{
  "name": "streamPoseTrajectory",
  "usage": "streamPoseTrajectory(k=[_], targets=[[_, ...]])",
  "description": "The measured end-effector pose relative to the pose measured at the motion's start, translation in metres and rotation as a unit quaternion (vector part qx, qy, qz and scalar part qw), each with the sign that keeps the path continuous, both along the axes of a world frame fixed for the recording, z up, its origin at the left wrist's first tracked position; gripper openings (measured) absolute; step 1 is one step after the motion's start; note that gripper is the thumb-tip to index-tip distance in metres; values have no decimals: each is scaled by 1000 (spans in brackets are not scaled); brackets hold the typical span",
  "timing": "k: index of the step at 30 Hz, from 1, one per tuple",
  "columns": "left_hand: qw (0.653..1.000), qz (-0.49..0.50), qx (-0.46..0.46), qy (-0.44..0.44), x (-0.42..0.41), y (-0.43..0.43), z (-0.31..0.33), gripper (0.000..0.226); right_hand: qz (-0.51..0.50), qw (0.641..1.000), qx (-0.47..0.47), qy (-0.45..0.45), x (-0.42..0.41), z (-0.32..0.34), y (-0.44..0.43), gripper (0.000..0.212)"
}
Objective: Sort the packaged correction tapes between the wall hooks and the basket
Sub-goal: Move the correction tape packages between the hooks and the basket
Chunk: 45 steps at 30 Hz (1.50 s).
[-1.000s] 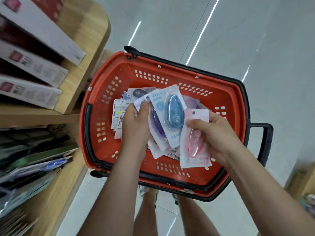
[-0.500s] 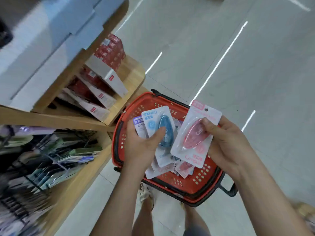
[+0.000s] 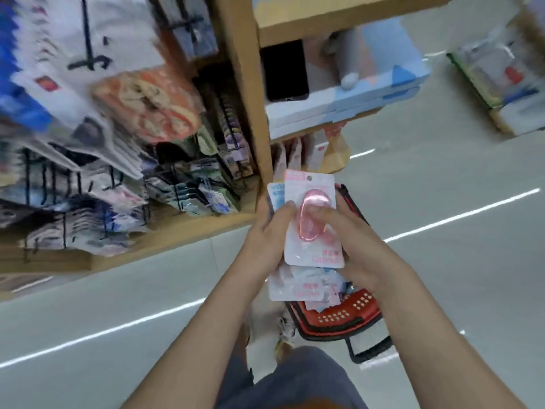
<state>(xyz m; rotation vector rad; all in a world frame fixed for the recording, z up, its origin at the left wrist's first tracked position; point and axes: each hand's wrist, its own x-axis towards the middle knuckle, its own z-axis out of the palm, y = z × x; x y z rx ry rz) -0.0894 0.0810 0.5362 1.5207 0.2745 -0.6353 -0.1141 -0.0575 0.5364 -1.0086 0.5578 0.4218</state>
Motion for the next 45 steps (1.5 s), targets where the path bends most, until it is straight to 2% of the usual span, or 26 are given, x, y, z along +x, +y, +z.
streamPoseTrajectory(k=[4,7,9,13,15,19,22,26,30,33,34,37,39,41,45], targets=[[996,78,-31,6,-10,60,30,25,94,995,-19,-37,8,29,54,34],[985,169,7,-22,-23,111,45,36,144,985,-69,-67,11,44,106,25],[972,227,41,-44,-36,150,53,33,181,974,-102,-94,10,51,146,21],[940,324,89,-64,-72,234,69,40,259,947,-126,-143,-5,62,235,31],[936,331,95,-71,-94,276,77,40,283,935,-132,-165,-15,66,280,35],[939,339,39,-40,-136,360,89,29,335,915,-126,-189,-39,72,366,41],[921,389,10,-32,-157,421,92,14,384,900,-97,-184,-54,76,425,55],[893,448,3,-35,-171,483,94,18,433,887,-30,-158,-59,82,485,53],[854,518,-44,-13,-167,529,94,22,430,894,16,-121,-49,83,524,44],[830,553,-72,-21,-157,556,96,17,403,909,13,-104,-35,81,548,49],[826,559,-66,-31,-154,565,95,23,390,915,5,-104,-29,81,556,49],[840,538,-4,-71,-141,593,91,43,357,928,8,-104,-4,80,578,46],[855,501,90,-98,-128,611,89,33,350,930,32,-104,14,83,591,50],[862,469,158,-114,-112,627,89,34,340,932,48,-113,32,90,606,54],[864,466,151,-118,-76,648,103,36,345,925,46,-151,59,104,637,51]])
